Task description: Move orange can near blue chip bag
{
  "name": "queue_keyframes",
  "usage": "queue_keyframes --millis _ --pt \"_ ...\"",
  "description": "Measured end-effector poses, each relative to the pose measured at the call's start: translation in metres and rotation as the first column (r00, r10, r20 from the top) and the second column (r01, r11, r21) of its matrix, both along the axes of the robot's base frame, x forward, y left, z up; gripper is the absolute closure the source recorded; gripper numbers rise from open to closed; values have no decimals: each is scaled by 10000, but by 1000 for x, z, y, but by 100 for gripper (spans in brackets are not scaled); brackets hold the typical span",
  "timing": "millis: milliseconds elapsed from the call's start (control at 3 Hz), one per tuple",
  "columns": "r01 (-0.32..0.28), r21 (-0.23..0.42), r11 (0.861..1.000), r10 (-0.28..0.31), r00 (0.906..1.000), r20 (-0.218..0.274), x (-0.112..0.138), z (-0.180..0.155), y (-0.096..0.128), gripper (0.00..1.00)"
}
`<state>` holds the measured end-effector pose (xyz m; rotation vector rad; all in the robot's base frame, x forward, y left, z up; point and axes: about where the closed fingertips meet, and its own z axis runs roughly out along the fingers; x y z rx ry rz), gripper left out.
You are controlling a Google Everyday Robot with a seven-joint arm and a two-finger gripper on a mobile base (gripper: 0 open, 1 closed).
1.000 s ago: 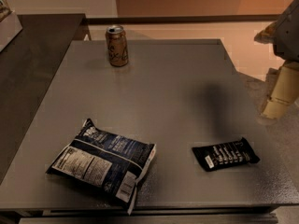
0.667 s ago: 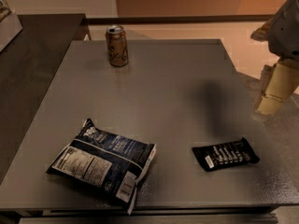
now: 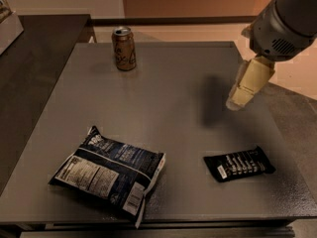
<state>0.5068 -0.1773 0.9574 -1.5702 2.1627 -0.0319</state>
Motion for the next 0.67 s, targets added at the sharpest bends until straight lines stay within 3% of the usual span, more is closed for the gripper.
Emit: queue_keyframes --millis 667 --pt "-62 1654 9862 -85 9961 878 76 -5 46 0"
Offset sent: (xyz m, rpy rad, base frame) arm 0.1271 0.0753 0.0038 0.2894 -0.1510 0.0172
